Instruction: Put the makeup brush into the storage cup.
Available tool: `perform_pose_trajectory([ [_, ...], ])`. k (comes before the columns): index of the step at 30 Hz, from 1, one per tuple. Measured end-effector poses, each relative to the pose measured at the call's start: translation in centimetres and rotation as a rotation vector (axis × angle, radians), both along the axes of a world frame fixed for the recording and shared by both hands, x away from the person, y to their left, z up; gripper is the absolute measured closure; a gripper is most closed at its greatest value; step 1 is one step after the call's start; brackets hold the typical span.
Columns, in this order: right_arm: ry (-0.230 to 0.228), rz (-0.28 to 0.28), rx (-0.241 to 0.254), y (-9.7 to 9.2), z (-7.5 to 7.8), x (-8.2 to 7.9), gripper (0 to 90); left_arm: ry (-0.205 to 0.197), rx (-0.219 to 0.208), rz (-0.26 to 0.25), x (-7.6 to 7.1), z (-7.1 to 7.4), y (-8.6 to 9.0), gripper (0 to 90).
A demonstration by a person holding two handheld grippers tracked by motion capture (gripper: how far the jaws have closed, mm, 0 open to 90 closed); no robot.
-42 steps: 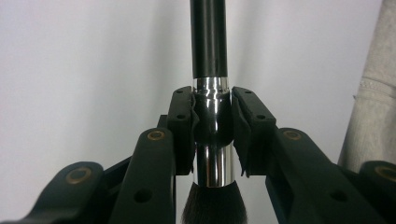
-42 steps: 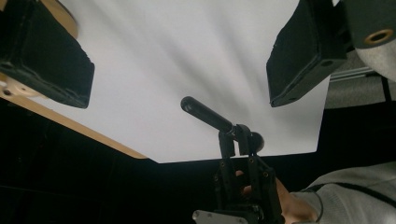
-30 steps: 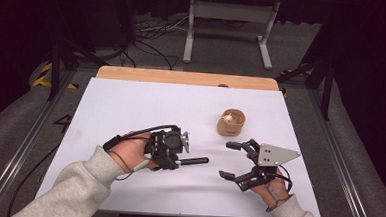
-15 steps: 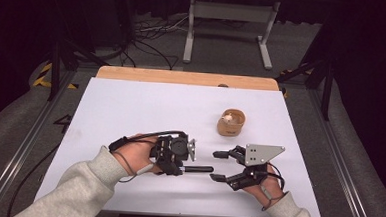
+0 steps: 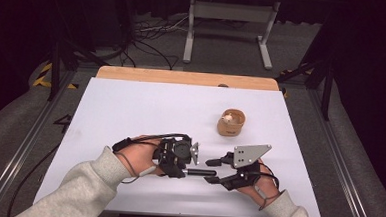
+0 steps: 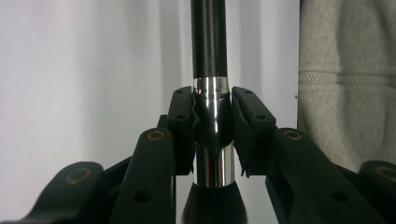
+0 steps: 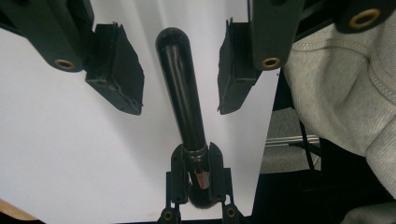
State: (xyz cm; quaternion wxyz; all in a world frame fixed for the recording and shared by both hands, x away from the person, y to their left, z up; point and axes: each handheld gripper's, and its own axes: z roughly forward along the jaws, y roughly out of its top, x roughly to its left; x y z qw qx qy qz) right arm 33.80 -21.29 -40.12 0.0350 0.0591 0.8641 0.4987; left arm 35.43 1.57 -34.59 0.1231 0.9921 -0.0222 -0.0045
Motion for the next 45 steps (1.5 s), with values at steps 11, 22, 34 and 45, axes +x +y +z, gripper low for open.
perform_pose_trajectory([
  [11, 0.022, 0.015, -0.052, 0.60, -0.34, 0.06, 60.8, 0.000, -0.013, -0.015, -0.16, -0.18, -0.19, 70.7],
  [22, 0.044, 0.030, -0.082, 0.87, -0.53, 0.17, 70.3, 0.002, -0.008, -0.028, -0.30, -0.27, -0.42, 70.7],
  [34, 0.065, 0.053, -0.088, 0.86, -0.64, 0.34, 74.6, 0.001, -0.008, -0.036, -0.31, -0.37, -0.42, 70.7],
  [45, 0.073, 0.049, -0.071, 0.53, -0.46, 0.40, 74.8, -0.011, -0.064, -0.014, -0.22, 0.10, 0.16, 52.9],
])
